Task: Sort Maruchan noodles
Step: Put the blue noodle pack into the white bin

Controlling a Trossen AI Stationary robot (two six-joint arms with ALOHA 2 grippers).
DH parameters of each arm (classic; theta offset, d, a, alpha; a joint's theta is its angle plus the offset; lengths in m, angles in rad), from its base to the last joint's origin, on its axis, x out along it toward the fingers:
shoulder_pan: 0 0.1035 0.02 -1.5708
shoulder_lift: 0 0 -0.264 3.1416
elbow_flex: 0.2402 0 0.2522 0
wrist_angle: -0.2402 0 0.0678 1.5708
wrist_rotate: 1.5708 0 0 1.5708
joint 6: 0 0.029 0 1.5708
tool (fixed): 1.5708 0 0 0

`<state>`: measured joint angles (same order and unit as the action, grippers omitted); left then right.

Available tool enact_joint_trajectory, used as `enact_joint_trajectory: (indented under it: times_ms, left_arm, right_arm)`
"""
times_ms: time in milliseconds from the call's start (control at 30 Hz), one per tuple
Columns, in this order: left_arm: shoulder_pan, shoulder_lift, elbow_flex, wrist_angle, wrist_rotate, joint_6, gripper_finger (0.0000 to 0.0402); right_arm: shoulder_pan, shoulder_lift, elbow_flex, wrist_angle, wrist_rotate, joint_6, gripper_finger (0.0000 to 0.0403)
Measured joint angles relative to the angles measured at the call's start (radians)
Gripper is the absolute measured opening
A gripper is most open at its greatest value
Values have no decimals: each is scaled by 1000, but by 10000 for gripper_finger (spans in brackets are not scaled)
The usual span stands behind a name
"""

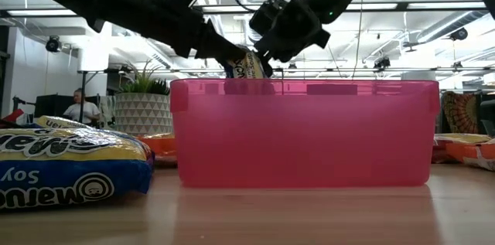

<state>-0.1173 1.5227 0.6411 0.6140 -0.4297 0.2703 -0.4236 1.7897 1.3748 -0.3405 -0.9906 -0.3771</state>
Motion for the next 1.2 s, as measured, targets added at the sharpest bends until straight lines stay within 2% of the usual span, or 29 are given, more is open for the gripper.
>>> enact_joint_trajectory:
  times_ms: [133,267,433,700,967,1200]
  left_arm:
    - [0,0,0,7,-12,0,3]
    - [2,-1,30,-1,-102,24,3]
    - [29,-15,129,-124,-160,69,3]
    - [162,-16,351,-417,-240,71,3]
    - [332,-3,487,-599,-359,15,3]
    - [423,-3,481,-614,-358,-101,3]
  right_arm:
    - [0,-5,4,-7,15,9,241]
    - [-17,-56,4,-47,76,24,211]
    - [-50,-178,4,-85,174,47,211]
    - [-76,-437,4,-154,413,158,208]
    - [-53,-619,-18,-355,435,225,205]
    - [3,-804,-220,-341,443,321,205]
